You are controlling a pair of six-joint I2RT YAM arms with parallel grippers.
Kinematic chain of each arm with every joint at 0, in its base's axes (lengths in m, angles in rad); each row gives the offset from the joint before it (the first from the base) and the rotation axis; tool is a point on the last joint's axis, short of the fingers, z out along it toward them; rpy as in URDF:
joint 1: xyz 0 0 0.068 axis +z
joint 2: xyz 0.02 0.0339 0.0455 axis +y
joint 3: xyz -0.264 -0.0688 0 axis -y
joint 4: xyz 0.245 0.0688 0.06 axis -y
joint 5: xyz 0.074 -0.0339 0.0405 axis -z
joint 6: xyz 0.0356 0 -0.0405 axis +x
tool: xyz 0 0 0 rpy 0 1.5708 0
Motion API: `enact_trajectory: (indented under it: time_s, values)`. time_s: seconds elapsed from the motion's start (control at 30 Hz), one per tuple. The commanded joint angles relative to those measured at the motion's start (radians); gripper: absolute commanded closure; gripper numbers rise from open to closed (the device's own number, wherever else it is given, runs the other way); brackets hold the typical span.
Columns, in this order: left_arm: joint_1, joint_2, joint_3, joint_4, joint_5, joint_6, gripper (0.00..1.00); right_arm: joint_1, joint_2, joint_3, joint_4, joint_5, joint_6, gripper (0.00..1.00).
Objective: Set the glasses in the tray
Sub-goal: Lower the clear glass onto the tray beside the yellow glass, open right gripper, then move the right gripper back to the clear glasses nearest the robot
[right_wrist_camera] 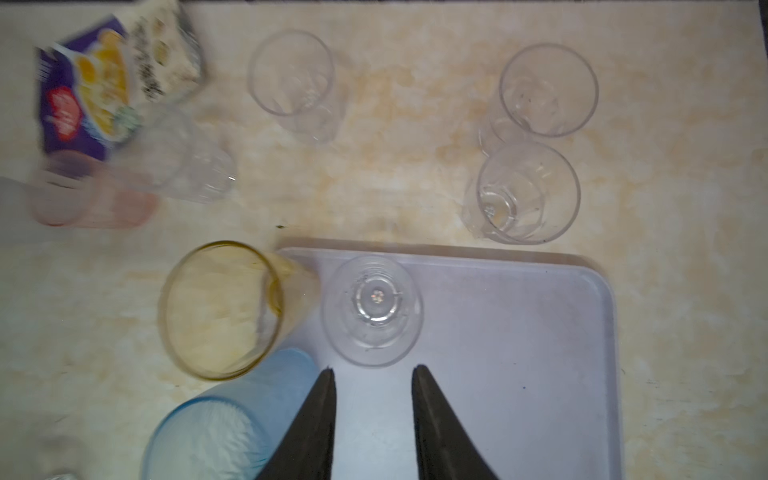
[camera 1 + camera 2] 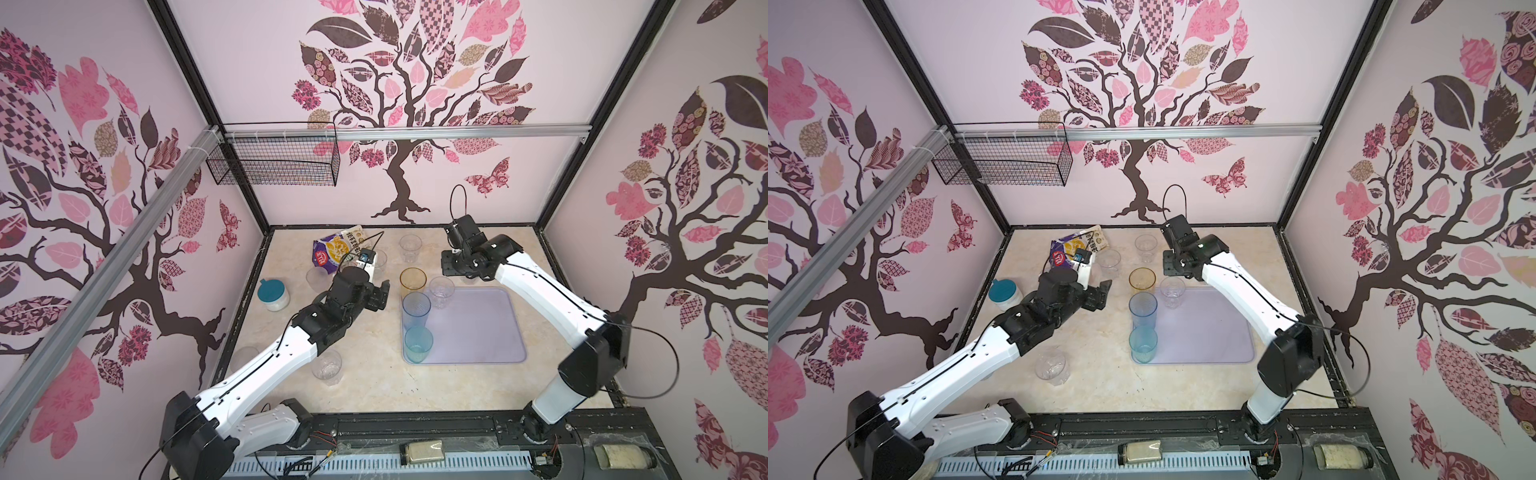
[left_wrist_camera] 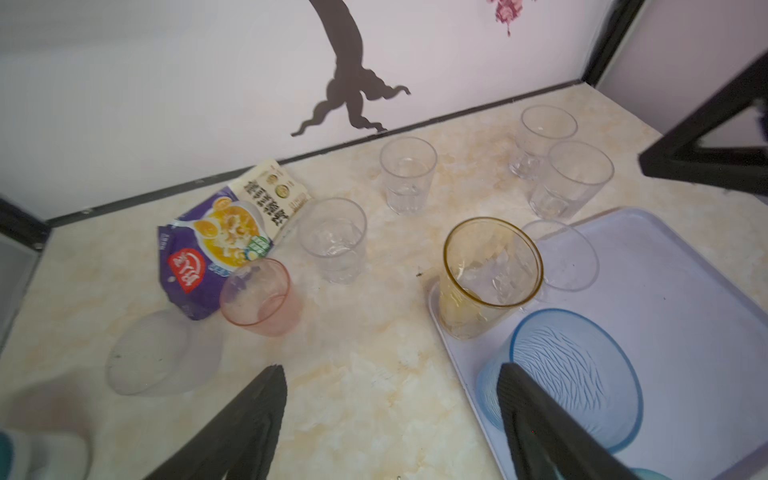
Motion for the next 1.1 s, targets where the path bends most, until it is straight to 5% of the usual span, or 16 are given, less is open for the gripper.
enact_trajectory:
  time_s: [0.0,0.2,0.47,0.63,0.83,1.07]
  values:
    - [0.019,-0.087,0.051,-0.184,-0.157,-0.010,0.15,0.133,-0.076,-0.005,0.043,0.069,0.048,0.63]
    - [0.234,-0.232,-0.013,-0.365,-0.049,-0.154,0.16,0.370,0.078,0.056,0.077,-0.022,0.051,0.55]
    - [0.523,-0.320,-0.173,-0.431,0.083,-0.326,0.16,0.495,0.269,0.069,0.171,-0.205,0.090,0.54]
    - [0.529,-0.289,-0.194,-0.431,0.025,-0.363,0.16,0.540,0.384,0.112,0.195,-0.297,0.086,0.54]
    - [0.528,-0.242,-0.209,-0.396,0.086,-0.356,0.20,0.557,0.493,0.200,0.188,-0.356,0.085,0.55]
    - [0.528,-0.239,-0.225,-0.375,0.102,-0.348,0.18,0.559,0.578,0.265,0.153,-0.347,0.074,0.65]
